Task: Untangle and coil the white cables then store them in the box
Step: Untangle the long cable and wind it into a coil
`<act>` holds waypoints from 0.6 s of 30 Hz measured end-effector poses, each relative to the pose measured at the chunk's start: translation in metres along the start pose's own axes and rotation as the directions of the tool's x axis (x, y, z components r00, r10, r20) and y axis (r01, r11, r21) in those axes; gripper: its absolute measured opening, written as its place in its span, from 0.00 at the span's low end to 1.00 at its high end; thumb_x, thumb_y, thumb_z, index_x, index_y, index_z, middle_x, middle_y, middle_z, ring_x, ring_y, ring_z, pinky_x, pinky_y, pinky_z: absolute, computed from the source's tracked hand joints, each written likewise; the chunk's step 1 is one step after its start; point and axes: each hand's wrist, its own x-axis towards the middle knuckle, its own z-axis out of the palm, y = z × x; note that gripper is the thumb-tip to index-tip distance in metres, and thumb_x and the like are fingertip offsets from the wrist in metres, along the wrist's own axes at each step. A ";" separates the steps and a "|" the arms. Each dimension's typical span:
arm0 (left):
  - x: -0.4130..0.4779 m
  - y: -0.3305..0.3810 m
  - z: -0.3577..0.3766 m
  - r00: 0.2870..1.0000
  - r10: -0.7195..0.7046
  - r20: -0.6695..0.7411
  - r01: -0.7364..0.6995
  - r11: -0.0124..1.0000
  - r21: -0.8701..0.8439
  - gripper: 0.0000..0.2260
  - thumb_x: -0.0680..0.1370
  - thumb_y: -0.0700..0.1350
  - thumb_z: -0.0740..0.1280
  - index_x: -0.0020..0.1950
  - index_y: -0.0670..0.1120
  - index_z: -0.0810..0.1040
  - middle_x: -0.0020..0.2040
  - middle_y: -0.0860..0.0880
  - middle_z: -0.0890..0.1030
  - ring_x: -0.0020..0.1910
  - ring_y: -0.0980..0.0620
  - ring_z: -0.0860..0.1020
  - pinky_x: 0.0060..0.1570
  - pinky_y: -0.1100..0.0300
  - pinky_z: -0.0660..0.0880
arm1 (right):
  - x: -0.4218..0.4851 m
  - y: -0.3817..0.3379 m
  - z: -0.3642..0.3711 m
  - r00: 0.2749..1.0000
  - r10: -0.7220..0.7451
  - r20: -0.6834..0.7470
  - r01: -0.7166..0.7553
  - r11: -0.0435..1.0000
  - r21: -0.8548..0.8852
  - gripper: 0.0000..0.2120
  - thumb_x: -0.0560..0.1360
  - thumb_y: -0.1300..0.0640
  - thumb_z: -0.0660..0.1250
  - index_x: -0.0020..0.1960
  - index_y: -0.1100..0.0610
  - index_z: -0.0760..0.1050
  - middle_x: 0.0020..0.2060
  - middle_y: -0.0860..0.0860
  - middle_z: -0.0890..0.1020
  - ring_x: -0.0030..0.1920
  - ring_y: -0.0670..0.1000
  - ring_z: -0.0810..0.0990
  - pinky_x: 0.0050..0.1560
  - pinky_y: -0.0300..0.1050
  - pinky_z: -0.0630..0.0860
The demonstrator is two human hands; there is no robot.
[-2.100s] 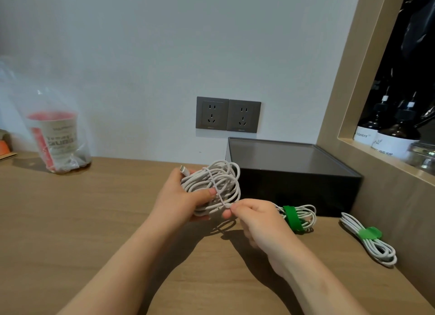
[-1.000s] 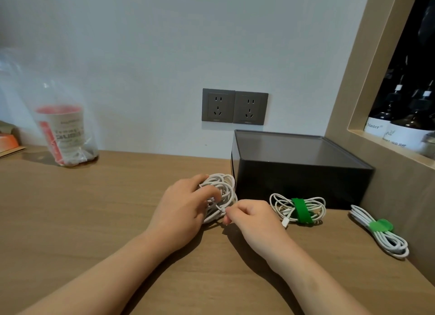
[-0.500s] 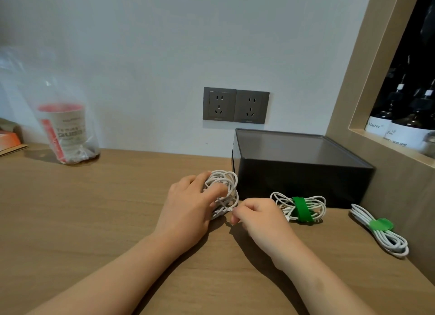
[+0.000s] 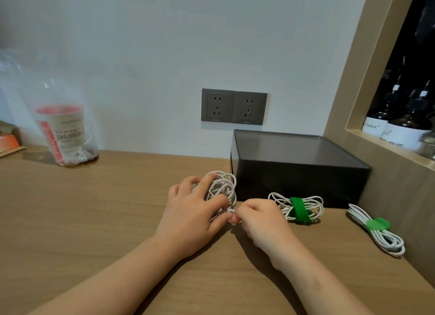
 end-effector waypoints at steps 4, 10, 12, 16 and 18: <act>0.001 0.001 0.001 0.998 0.026 -0.060 -0.024 0.999 0.021 0.07 0.75 0.57 0.55 0.49 0.60 0.71 0.60 0.46 0.79 0.53 0.40 0.78 0.43 0.44 0.73 | 0.000 0.000 0.000 0.999 0.005 -0.032 -0.005 1.000 -0.011 0.14 0.74 0.60 0.62 0.30 0.54 0.75 0.22 0.45 0.68 0.29 0.46 0.67 0.30 0.41 0.61; 0.000 0.001 0.005 0.995 0.074 -0.073 -0.074 0.997 0.013 0.07 0.74 0.54 0.58 0.50 0.61 0.72 0.62 0.44 0.78 0.56 0.39 0.77 0.45 0.44 0.70 | -0.002 -0.003 0.001 0.999 -0.018 -0.032 0.015 0.996 -0.085 0.12 0.74 0.60 0.61 0.32 0.56 0.75 0.25 0.47 0.70 0.31 0.46 0.69 0.32 0.40 0.64; 0.000 0.002 0.004 0.995 0.079 -0.068 -0.078 0.997 0.017 0.08 0.73 0.56 0.57 0.50 0.60 0.71 0.62 0.44 0.78 0.57 0.38 0.77 0.45 0.43 0.70 | -0.001 -0.003 0.001 1.000 -0.006 -0.025 0.004 0.997 -0.081 0.11 0.73 0.60 0.61 0.32 0.56 0.75 0.24 0.48 0.70 0.31 0.47 0.69 0.32 0.42 0.64; 0.000 0.001 0.003 0.995 0.082 -0.051 -0.082 0.997 0.012 0.09 0.72 0.59 0.58 0.48 0.60 0.73 0.62 0.44 0.78 0.59 0.38 0.76 0.47 0.41 0.71 | -0.001 -0.003 0.003 1.000 0.021 -0.002 -0.022 0.998 -0.051 0.12 0.72 0.60 0.61 0.31 0.55 0.74 0.23 0.47 0.68 0.30 0.48 0.68 0.33 0.43 0.63; -0.001 0.001 0.003 0.995 0.076 -0.069 -0.075 0.997 0.012 0.07 0.72 0.56 0.58 0.47 0.59 0.73 0.62 0.44 0.78 0.59 0.37 0.76 0.47 0.41 0.71 | -0.002 -0.003 0.003 1.000 0.005 -0.002 -0.005 0.997 -0.073 0.13 0.73 0.59 0.61 0.30 0.54 0.74 0.23 0.46 0.68 0.31 0.48 0.68 0.34 0.43 0.64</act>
